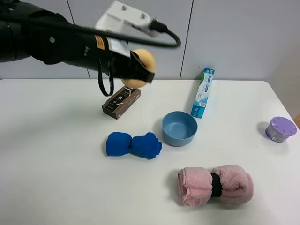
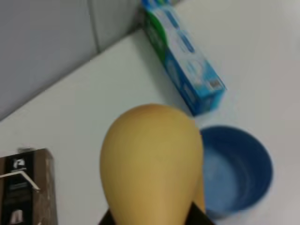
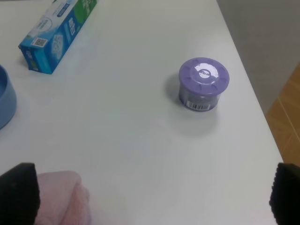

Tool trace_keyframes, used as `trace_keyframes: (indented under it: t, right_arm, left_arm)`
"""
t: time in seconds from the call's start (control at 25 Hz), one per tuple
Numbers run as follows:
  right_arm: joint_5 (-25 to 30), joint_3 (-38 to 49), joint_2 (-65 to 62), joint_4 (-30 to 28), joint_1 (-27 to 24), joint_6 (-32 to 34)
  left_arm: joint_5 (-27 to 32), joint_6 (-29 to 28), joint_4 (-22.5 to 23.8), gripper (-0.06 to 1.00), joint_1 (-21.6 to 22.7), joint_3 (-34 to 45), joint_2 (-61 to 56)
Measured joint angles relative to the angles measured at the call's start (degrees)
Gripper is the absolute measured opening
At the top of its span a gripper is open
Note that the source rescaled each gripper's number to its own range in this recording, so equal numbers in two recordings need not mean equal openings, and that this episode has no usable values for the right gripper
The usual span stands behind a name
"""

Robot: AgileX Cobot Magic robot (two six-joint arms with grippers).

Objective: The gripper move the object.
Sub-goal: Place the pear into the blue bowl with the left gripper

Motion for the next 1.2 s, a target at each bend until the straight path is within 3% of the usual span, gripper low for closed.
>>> trace_keyframes:
  t: [0.12, 0.28, 0.6, 1.2]
  right_arm:
    - [0.0, 0.0, 0.0, 0.0, 0.0, 0.0]
    - [0.0, 0.0, 0.0, 0.0, 0.0, 0.0]
    - [0.0, 0.0, 0.0, 0.0, 0.0, 0.0]
    - [0.0, 0.0, 0.0, 0.0, 0.0, 0.0]
  left_arm:
    - [1.6, 13.9, -1.9, 0.01, -3.4, 0.0, 0.1]
    - [0.6, 21.7, -3.1, 0.0, -5.2, 0.0, 2.2]
    - [-9.0, 22.9, -14.0, 0.0, -5.3, -0.1, 12.7]
    - [-10.2, 23.0, -15.9, 0.0, -5.3, -8.3, 27.2]
